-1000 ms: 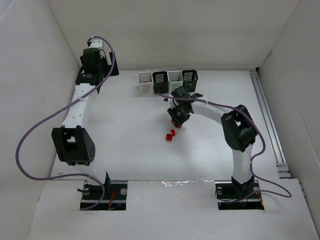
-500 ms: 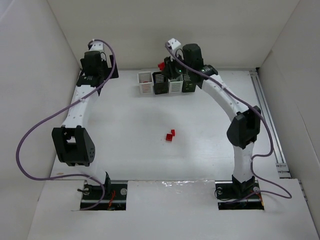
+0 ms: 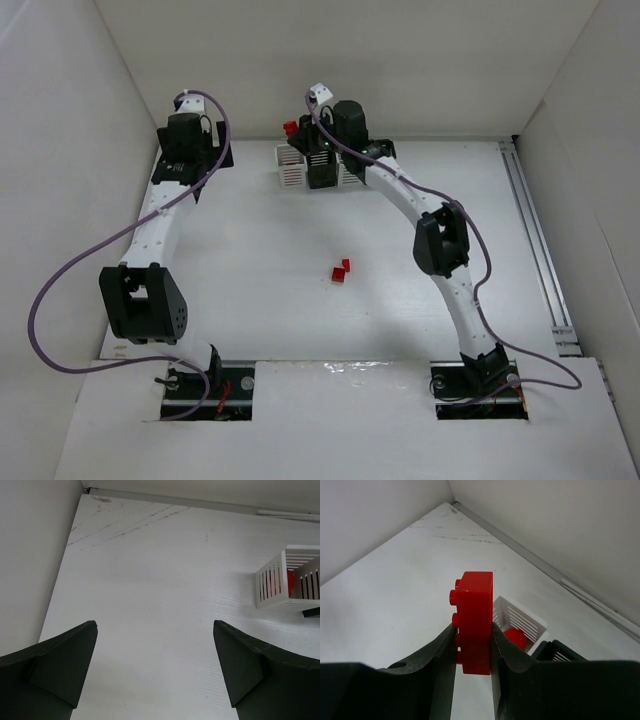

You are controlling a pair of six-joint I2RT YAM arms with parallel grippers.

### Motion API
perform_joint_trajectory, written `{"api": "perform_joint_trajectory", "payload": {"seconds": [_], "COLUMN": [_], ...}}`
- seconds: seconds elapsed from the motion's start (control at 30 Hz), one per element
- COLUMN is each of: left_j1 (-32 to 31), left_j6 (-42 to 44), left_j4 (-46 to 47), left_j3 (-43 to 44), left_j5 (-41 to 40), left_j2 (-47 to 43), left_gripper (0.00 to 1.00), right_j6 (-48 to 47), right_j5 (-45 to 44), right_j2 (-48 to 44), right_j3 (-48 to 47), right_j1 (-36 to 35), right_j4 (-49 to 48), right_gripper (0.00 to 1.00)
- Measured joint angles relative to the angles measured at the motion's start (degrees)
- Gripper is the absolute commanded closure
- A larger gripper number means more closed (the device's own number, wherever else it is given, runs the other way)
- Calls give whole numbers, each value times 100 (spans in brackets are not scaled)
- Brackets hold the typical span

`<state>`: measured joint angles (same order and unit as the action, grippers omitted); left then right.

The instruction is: Sort the legos into containers by color

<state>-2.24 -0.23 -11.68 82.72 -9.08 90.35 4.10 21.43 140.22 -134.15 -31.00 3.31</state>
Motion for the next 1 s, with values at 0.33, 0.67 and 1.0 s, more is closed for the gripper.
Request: {"api": "perform_joint_trajectory", "payload": {"seconds": [0.33, 0.67, 1.0], "left_j1": [0, 0, 0], "left_j6": [63, 164, 190], "left_j4": [9, -11, -13], "left_j3": [-245, -254, -260], "left_j5": [-90, -35, -15], "left_j2": [-87, -98, -101], "left_gripper": [0, 0, 0], "right_j6": [251, 326, 332], "right_j5": [-295, -490, -595], "right_j2": [411, 619, 833], "right_j3": [-330, -337, -332], "right_j1": [-247, -282, -249], "right_j4": [-984, -1255, -1281], "right_gripper": [68, 65, 64]}}
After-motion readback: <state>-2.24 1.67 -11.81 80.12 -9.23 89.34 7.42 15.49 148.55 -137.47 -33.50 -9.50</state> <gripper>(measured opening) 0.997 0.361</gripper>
